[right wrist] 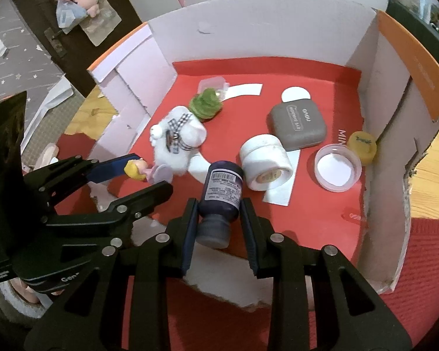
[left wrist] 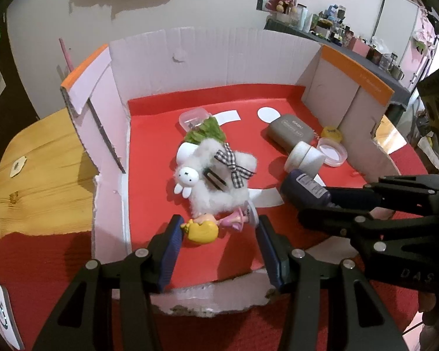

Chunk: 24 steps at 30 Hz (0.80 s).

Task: Organize objects
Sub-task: 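Lift the doll and navy bottle and carry them over the box, then lower the doll and bottle onto the box floor and open both grippers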

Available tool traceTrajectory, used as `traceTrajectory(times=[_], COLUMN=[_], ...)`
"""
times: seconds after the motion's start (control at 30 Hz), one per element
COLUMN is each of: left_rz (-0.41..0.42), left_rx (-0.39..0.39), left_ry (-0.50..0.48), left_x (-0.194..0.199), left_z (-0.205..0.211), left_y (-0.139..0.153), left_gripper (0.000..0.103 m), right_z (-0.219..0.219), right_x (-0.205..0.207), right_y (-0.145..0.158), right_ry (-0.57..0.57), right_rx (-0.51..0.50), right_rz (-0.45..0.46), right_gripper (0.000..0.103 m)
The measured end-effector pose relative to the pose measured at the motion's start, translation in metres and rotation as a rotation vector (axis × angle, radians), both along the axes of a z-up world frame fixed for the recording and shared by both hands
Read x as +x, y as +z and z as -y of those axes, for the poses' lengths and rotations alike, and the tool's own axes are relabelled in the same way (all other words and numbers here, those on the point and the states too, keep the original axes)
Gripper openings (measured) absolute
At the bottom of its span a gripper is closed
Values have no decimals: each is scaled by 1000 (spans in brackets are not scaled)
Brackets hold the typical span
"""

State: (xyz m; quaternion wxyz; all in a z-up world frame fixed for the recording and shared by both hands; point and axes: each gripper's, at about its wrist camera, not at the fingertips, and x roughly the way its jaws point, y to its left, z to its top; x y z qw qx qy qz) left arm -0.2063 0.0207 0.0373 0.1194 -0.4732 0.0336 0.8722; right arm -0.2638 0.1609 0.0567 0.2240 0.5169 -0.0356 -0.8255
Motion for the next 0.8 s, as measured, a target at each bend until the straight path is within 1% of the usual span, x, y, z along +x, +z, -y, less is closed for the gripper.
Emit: traceTrajectory(times=[0.13,0.3,0.4,0.8], left_rz=[4,11,14,0], left_rx=[0,-2,-2,-3], left_ry=[3,10,16,42], left_x=[-4,-10,-13,-26], left_z=[-1,-3,-2,-1], left_y=[-3,-8,-9,-10], left_gripper=[53,53,53,53], right_z=[-4,-8,-10,-12], right_x=[-3,-5,-6,-13], right_y=[-2,-2,-2,-6], right_ry=[-17,-36,-51,-75], right_rx=[-2,28,63,99], right_rz=[2,-12,-30,-61], right_gripper=[28,27,27,27])
